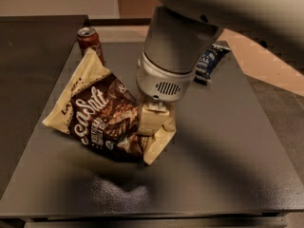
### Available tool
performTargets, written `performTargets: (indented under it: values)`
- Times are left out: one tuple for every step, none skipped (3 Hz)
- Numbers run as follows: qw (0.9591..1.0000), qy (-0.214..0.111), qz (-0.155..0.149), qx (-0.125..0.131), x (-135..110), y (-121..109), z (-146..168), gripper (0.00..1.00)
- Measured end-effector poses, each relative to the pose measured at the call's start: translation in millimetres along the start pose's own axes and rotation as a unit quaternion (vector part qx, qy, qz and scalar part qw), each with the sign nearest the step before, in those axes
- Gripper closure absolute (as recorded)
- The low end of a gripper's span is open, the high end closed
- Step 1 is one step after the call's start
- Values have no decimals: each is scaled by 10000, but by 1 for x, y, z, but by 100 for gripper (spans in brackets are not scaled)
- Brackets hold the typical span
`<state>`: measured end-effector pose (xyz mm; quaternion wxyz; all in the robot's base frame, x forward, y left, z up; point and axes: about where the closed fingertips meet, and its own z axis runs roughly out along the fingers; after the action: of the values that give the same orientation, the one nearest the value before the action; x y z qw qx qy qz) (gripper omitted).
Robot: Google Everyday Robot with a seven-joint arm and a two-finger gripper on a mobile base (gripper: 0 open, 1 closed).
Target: Pick brown chip bag
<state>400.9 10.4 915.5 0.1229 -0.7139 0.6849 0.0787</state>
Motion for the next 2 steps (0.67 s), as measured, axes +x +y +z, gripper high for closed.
performTargets:
  values:
    - [9994, -83, -263, 221, -5, -14, -33, 100]
    - [9979, -86, -485, 417, -7, -27, -60, 100]
